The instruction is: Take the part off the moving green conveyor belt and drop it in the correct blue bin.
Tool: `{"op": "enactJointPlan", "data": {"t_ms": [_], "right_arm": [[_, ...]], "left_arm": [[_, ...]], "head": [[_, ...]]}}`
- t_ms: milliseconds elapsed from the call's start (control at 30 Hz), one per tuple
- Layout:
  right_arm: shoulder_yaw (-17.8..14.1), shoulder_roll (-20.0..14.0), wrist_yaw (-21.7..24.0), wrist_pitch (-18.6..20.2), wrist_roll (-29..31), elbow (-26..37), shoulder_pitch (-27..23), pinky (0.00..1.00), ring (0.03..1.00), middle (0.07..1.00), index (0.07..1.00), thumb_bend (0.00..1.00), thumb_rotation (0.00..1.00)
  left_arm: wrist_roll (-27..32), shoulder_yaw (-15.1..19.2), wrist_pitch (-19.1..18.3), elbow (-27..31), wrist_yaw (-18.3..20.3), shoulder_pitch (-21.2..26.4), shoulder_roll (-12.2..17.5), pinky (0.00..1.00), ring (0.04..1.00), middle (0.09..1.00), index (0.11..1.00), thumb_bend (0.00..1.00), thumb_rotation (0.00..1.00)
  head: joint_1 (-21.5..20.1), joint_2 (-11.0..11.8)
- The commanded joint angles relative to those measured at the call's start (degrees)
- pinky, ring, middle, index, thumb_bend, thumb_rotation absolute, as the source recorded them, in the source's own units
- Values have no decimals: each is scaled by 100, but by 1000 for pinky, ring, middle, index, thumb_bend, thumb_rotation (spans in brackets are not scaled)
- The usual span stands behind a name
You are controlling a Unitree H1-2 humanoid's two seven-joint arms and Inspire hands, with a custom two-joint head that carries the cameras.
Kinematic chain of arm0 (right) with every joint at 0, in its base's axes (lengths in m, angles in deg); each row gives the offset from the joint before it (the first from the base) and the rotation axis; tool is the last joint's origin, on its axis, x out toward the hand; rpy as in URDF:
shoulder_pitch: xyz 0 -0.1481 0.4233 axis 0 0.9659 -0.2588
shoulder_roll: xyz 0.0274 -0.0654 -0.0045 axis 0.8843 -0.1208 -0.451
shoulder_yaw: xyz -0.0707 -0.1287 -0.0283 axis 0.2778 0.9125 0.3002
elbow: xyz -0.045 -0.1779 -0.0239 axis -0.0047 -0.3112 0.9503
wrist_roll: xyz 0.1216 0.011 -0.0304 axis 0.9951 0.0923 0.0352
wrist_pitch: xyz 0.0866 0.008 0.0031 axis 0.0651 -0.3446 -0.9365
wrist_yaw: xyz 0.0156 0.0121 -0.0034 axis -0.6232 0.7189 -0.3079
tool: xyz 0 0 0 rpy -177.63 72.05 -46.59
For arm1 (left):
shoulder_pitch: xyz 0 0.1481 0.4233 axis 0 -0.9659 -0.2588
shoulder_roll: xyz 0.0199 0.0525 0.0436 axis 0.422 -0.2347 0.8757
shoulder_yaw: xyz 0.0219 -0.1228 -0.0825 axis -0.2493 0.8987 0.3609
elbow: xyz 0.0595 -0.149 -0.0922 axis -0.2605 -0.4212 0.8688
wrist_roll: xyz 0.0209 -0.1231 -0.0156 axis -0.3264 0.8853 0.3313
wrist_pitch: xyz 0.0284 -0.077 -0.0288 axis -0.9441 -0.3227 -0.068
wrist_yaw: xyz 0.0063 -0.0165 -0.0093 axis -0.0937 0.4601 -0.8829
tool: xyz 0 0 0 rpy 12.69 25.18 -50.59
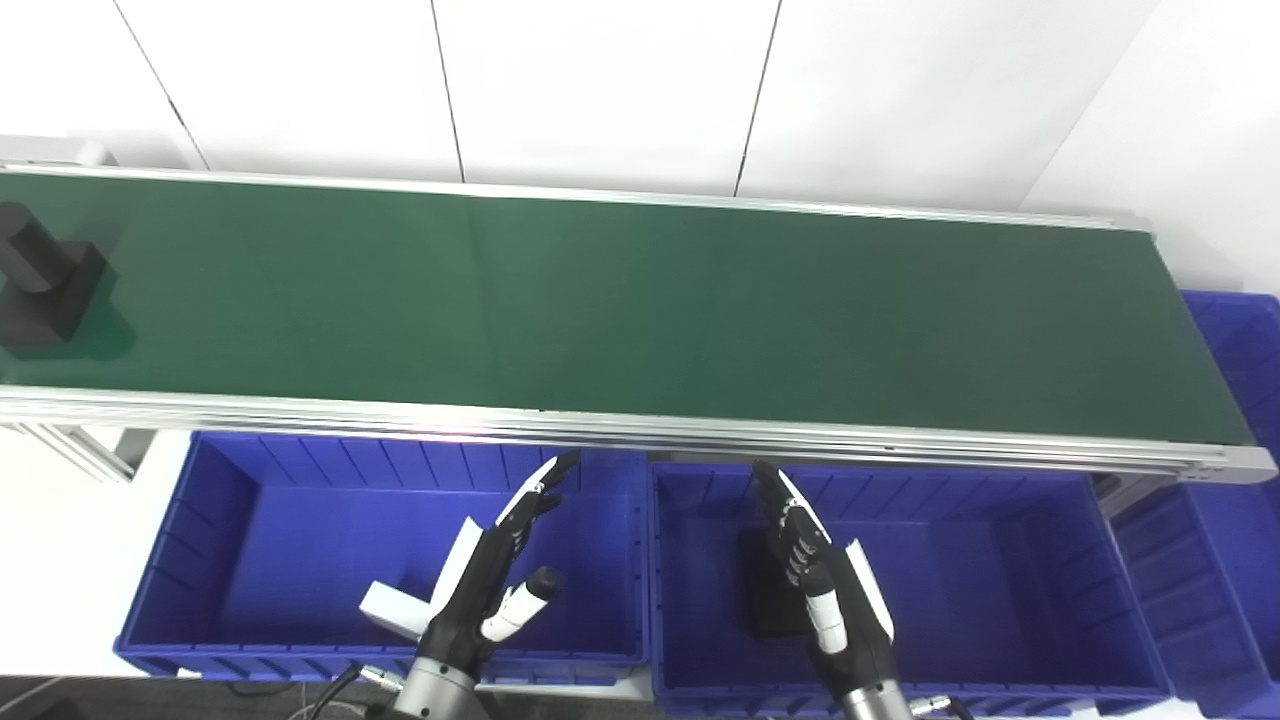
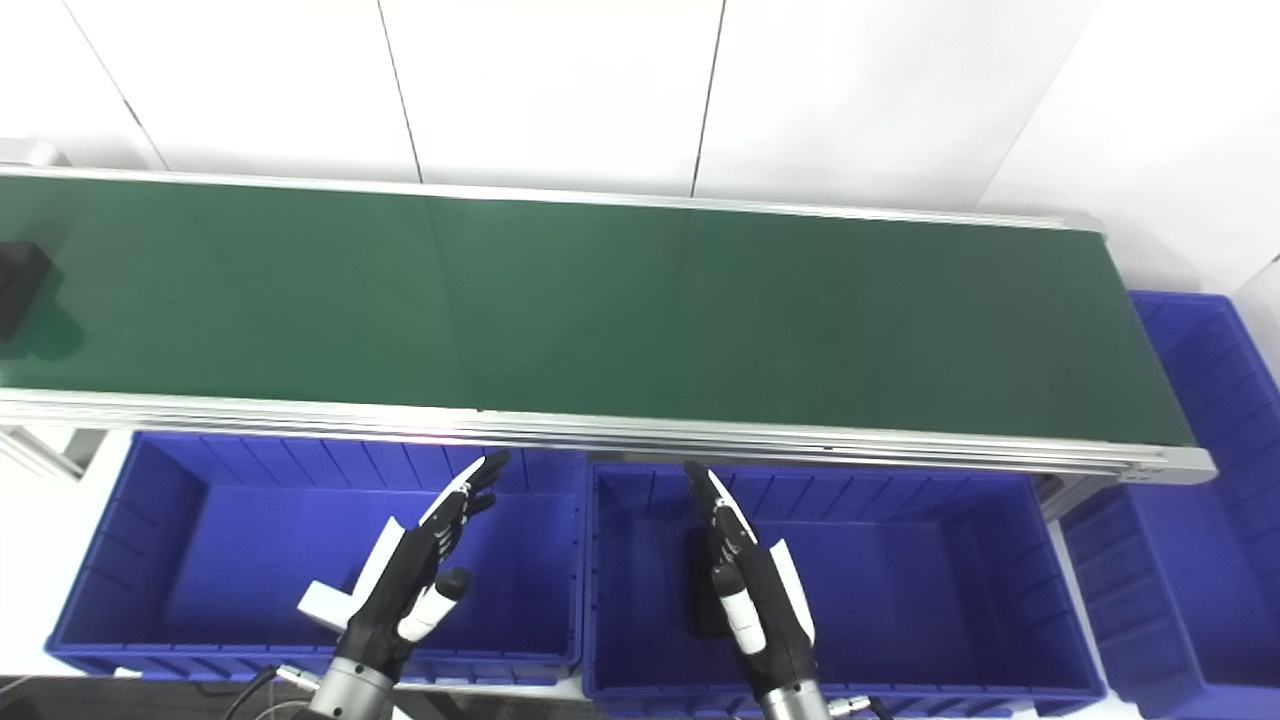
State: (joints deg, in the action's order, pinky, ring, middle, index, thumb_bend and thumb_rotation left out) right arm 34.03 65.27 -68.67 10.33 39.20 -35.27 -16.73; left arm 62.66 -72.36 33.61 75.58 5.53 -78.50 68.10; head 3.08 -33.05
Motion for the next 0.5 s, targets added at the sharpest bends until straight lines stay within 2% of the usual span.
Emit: {"op": "enactJointPlan", "data": {"t_ms": [0, 100, 133, 233, 467], "right_arm": [[-23, 51, 66, -288, 10, 138, -2, 1000, 983, 973, 945, 847, 1000], [-32, 60, 79, -288, 21, 135, 9, 997, 980, 972, 944, 860, 1000], [-34, 64, 106, -288, 43, 158, 17, 997, 980, 972, 944, 859, 1000], [-39, 70, 150, -288, 65, 208, 30, 998, 983, 975, 941, 828, 1000], [-46, 79, 82, -288, -20, 211, 30, 1000, 985, 971, 946, 853, 1000]], "left_arm": [[-27, -28, 166, 129, -96, 14, 8, 899, 948, 950, 914, 831, 1000], [-20, -41, 166, 116, -104, 13, 9, 916, 949, 950, 911, 828, 1000], [-45, -48, 166, 133, -127, 14, 15, 917, 949, 950, 911, 828, 1000], [-66, -75, 167, 165, -171, 29, 36, 919, 946, 946, 908, 821, 1000], [-21, -61, 166, 197, -145, 16, 52, 914, 954, 952, 919, 816, 1000]], "head": [[20, 12], [20, 12], [17, -60], [7, -75], [2, -108]]}}
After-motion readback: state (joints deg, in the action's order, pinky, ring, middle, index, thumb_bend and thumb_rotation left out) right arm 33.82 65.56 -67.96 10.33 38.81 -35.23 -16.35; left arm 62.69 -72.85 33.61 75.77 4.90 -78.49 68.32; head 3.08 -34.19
